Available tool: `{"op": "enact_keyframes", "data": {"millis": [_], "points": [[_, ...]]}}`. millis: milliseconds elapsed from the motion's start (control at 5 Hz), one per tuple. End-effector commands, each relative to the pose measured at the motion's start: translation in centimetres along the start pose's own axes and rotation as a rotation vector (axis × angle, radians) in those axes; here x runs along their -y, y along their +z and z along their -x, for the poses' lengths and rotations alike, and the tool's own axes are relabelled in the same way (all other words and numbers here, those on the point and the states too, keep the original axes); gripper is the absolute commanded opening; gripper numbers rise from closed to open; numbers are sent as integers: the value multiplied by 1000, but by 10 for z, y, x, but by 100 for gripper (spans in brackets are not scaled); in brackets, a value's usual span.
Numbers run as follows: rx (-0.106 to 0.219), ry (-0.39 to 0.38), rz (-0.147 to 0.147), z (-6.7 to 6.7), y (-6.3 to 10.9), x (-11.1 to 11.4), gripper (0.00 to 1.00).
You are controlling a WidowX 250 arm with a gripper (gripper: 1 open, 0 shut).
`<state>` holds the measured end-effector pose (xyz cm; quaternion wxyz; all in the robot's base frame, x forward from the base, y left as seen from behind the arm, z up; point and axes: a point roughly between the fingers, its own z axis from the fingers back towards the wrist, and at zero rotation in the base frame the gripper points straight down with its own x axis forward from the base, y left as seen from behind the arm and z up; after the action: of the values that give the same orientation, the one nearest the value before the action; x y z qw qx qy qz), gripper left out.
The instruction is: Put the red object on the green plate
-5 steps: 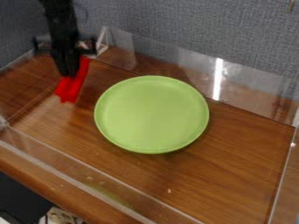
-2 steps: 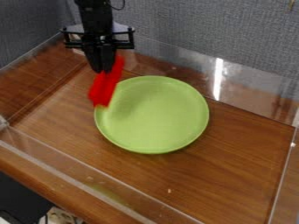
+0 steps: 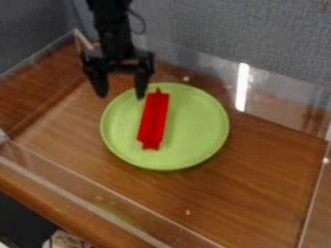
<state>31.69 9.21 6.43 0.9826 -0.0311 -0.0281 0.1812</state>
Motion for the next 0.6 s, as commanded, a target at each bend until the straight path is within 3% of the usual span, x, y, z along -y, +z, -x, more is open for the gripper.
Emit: {"op": "enact_keyframes", "data": {"millis": [0, 400], "points": [[35, -5, -2, -1, 1, 4, 100], [7, 46, -25, -6, -29, 3, 100]]}}
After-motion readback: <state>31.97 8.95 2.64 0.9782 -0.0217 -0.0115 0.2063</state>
